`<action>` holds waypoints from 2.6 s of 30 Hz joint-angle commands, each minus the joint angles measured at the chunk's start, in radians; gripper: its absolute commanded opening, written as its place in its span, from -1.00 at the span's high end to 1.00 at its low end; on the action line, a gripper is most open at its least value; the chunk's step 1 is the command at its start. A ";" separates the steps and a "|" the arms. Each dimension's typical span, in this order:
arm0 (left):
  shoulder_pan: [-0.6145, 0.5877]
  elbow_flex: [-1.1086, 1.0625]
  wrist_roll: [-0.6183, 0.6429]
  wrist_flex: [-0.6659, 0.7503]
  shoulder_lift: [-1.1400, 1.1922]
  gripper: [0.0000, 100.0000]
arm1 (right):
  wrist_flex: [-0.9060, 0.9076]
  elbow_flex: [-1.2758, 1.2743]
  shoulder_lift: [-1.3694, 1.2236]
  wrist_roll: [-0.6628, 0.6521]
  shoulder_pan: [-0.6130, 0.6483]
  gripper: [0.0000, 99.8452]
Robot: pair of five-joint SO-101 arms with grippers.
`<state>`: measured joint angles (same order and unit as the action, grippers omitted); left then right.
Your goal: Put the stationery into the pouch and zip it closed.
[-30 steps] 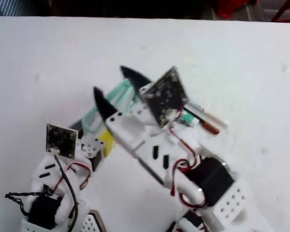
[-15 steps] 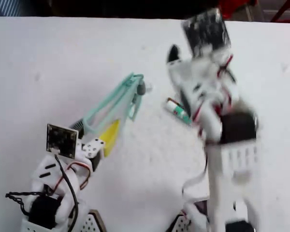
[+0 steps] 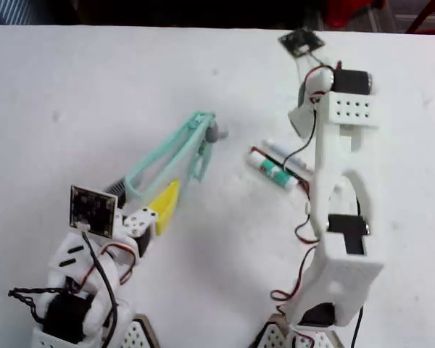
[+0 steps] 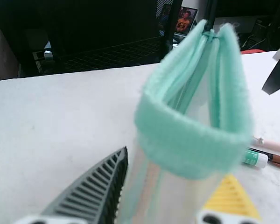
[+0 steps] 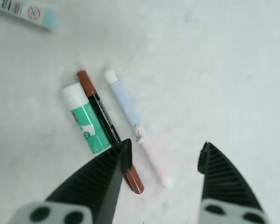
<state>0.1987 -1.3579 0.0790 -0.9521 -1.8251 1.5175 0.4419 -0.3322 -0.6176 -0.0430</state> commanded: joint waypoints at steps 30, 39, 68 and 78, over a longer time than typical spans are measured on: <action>-0.005 -0.037 0.006 0.080 0.008 0.60 | -0.259 0.051 -0.456 -0.095 0.044 0.98; -0.005 -0.037 0.005 0.081 0.008 0.60 | -0.202 0.046 -0.394 -0.055 0.031 0.97; -0.064 -0.040 0.011 0.083 0.008 0.60 | 0.025 0.044 0.025 0.186 0.117 0.97; -0.070 -0.043 0.008 0.086 0.008 0.60 | 0.124 0.051 0.460 0.275 0.354 0.97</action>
<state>0.1373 -1.4101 0.0790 -0.8938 -1.8251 1.6356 0.4772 -0.0269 -0.3598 0.2440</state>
